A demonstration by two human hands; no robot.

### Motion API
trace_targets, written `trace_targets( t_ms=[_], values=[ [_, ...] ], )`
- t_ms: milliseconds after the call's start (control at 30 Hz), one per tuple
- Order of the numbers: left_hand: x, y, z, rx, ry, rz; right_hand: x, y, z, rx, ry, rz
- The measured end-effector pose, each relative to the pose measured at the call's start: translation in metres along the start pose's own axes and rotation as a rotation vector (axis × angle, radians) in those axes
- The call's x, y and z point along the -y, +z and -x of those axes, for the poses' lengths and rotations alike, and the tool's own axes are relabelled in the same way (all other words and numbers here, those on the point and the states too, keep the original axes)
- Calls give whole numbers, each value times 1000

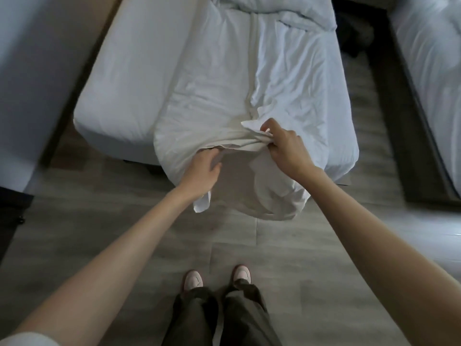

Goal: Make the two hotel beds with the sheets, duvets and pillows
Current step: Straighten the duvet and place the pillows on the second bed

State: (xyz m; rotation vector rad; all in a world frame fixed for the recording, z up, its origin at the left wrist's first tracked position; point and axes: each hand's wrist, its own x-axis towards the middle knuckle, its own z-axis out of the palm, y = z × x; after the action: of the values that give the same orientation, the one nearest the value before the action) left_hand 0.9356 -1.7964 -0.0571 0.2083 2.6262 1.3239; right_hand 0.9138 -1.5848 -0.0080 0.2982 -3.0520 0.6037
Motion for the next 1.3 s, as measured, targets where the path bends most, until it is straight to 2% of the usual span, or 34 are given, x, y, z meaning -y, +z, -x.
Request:
trace_targets(
  t_ms=[100, 200, 267, 400, 467, 567, 733, 767, 833, 900, 967, 1033, 1133, 1233, 1300],
  values=[
    [-13, -14, -8, 8, 145, -230, 2, -21, -16, -10, 8, 5],
    [-10, -12, -16, 119, 276, -670, -2, -34, -27, -27, 30, -21],
    [-2, -11, -19, 186, 325, -873, -8, -40, -32, -41, 46, -43],
    [7, -20, -21, 276, 346, -1419, -18, -48, -42, -73, 68, -89],
    [9, -27, -24, 268, 240, -1582, -23, -51, -50, -92, 79, -113],
    [7, -29, -32, 153, 112, -1656, -29, -61, -63, -136, 80, -133],
    [-10, 0, -35, -47, -18, -1585, -40, -83, -80, -197, 144, -231],
    [-11, 13, -31, -18, 18, -1613, -43, -87, -84, -204, 165, -265],
    [0, 43, -26, 202, 208, -1764, -49, -96, -91, -206, 194, -330],
    [5, 65, -27, 434, 364, -1800, -54, -100, -96, -189, 194, -365],
    [7, 81, -30, 570, 361, -1897, -60, -101, -98, -183, 186, -387],
    [18, 93, -36, 602, 331, -2039, -68, -102, -100, -195, 188, -409],
    [22, 100, -44, 579, 436, -2119, -74, -102, -106, -214, 189, -417],
    [28, 122, -59, 622, 567, -2002, -78, -98, -111, -210, 176, -424],
    [37, 131, -67, 731, 536, -1922, -83, -95, -113, -203, 163, -424]
  ],
)
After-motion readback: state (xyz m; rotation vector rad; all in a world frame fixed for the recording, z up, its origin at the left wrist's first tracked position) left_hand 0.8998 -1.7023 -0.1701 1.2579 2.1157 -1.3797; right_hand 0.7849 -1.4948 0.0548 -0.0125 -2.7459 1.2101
